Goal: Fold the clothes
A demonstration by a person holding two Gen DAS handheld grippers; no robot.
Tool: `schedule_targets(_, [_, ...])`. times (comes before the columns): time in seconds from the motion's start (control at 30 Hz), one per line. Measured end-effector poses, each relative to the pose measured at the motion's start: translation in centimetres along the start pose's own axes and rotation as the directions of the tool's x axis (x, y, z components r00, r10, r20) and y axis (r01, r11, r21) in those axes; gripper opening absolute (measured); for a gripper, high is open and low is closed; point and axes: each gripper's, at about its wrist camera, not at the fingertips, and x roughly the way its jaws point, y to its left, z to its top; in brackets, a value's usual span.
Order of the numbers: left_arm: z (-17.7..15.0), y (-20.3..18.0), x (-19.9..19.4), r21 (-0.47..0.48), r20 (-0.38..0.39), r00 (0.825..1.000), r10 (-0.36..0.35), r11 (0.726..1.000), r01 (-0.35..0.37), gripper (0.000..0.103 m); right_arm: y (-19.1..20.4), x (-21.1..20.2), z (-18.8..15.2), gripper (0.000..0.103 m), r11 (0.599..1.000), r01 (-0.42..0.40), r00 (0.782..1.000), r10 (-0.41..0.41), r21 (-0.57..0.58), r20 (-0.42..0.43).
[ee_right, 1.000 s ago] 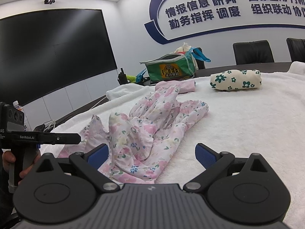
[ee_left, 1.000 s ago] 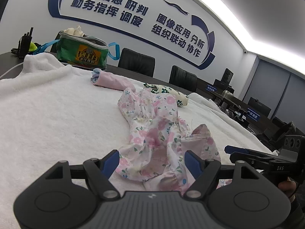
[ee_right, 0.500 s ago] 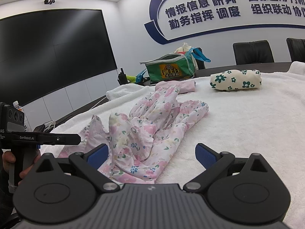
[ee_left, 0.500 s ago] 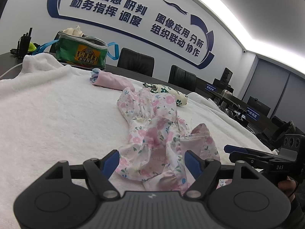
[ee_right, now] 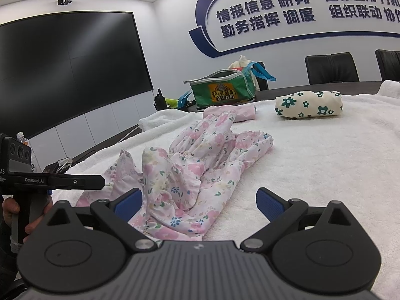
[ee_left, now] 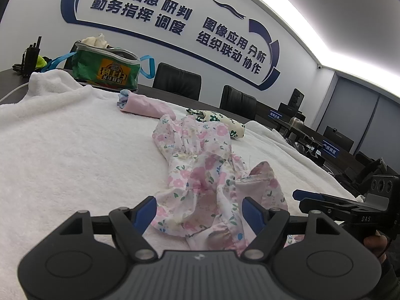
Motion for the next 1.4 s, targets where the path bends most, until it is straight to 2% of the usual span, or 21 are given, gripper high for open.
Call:
schedule_targets(0.6, [0.0, -0.2, 0.0, 0.003, 0.0, 1.0, -0.001, 1.0, 0.001, 0.074, 0.1, -0.1, 0.0, 0.099, 1.0, 0.001, 1.0, -0.001, 0.0, 0.002])
schedule_targets(0.73, [0.2, 0.5, -0.4, -0.03, 0.01, 1.0, -0.026, 0.999, 0.027, 0.074, 0.0, -0.2, 0.0, 0.099, 1.0, -0.006, 1.0, 0.006, 0.005, 0.007])
schedule_targets(0.9, [1.2, 1.5, -1.9, -0.098, 0.028, 0.999, -0.041, 0.994, 0.043, 0.074, -1.1, -1.4, 0.6, 0.099, 0.992, -0.033, 0.999, 0.028, 0.123, 0.039])
schedule_targets(1.03, [2.4, 0.6, -0.5, -0.11, -0.062, 0.998, -0.018, 0.994, 0.011, 0.073, -1.0, -2.8, 1.8, 0.099, 0.98, -0.087, 0.992, 0.068, 0.182, 0.108])
schedule_targets(1.1, [2.7, -0.2, 1.0, -0.109, -0.129, 0.992, -0.001, 0.994, -0.014, 0.063, -1.2, -2.0, 2.4, 0.097, 0.963, -0.119, 0.99, 0.096, 0.244, 0.102])
schedule_targets(1.17, [2.7, -0.7, 2.0, -0.108, -0.16, 0.987, 0.007, 0.994, -0.025, 0.036, -0.5, -0.3, 2.8, 0.085, 0.967, -0.097, 0.995, 0.089, 0.236, 0.045])
schedule_targets(1.2, [2.6, -0.8, 2.2, -0.113, -0.156, 0.988, 0.006, 0.993, -0.024, 0.031, 0.1, 0.6, 2.9, 0.081, 0.973, -0.075, 0.997, 0.075, 0.219, 0.009])
schedule_targets(1.27, [2.6, -1.2, 2.1, -0.11, -0.126, 0.992, -0.001, 0.994, -0.013, 0.011, 1.3, 2.1, 2.8, 0.07, 0.983, -0.066, 0.996, 0.074, 0.17, -0.045])
schedule_targets(1.3, [2.6, -1.5, 1.9, -0.104, -0.105, 0.994, -0.006, 0.995, -0.005, 0.008, 1.7, 2.8, 2.7, 0.064, 0.986, -0.067, 0.994, 0.079, 0.152, -0.07])
schedule_targets(1.33, [2.7, -1.7, 1.6, -0.102, -0.083, 0.996, -0.025, 0.995, 0.016, 0.005, 2.1, 3.5, 2.6, 0.044, 0.989, -0.069, 0.992, 0.083, 0.134, -0.096])
schedule_targets(1.37, [2.8, -1.8, 1.1, -0.112, -0.063, 0.995, -0.083, 0.991, 0.076, 0.004, 2.5, 4.1, 2.5, 0.02, 0.99, -0.071, 0.989, 0.085, 0.118, -0.121])
schedule_targets(1.4, [2.9, -1.8, 0.9, -0.129, -0.045, 0.989, -0.143, 0.982, 0.136, 0.004, 2.7, 4.6, 2.4, 0.011, 0.991, -0.063, 0.987, 0.08, 0.121, -0.14])
